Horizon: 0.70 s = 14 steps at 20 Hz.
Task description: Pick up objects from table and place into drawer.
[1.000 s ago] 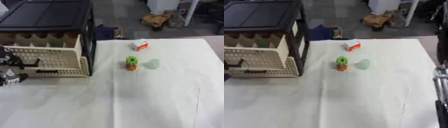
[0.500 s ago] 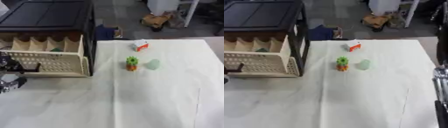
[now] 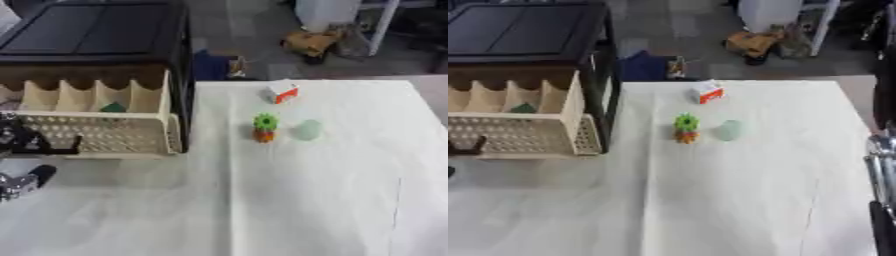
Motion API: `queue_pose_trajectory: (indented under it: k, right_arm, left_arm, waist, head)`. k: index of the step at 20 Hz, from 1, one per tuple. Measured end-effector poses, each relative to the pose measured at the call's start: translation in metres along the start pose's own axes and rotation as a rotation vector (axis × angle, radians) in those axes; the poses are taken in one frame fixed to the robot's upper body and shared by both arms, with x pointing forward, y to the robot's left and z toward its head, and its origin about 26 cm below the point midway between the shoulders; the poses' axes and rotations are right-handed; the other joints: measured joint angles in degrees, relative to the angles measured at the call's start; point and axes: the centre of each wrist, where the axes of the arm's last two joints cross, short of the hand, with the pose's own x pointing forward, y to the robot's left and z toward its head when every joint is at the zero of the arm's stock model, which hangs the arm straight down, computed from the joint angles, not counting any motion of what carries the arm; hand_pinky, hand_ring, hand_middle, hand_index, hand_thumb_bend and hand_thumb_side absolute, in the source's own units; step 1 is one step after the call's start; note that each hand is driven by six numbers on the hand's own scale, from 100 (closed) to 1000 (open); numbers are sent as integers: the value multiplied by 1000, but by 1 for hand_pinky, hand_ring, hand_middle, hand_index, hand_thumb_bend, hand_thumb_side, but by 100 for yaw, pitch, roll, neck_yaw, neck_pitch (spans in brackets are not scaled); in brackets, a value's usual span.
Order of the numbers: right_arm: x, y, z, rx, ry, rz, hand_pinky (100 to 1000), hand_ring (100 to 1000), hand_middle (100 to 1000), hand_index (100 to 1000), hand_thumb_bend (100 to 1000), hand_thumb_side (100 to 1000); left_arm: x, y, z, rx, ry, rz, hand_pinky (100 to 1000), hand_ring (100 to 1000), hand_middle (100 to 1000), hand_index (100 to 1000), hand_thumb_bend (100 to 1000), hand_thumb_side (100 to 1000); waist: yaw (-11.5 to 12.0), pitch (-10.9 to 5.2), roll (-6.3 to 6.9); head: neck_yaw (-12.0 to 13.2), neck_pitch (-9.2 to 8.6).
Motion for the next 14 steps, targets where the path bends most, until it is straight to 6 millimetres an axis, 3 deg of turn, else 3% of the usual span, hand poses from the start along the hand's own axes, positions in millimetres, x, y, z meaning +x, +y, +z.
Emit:
queue_pose_trajectory:
  k: [14]
  right_arm:
    - [0,-1,0,-12,-2,0,656,611,547,806,100,1000]
  left_arm:
    - [13,-3,14,-4,-11,-40,100,100,100,722,212,1000]
  waist:
    - [7,-8,-61]
  head:
    - [-2,-2]
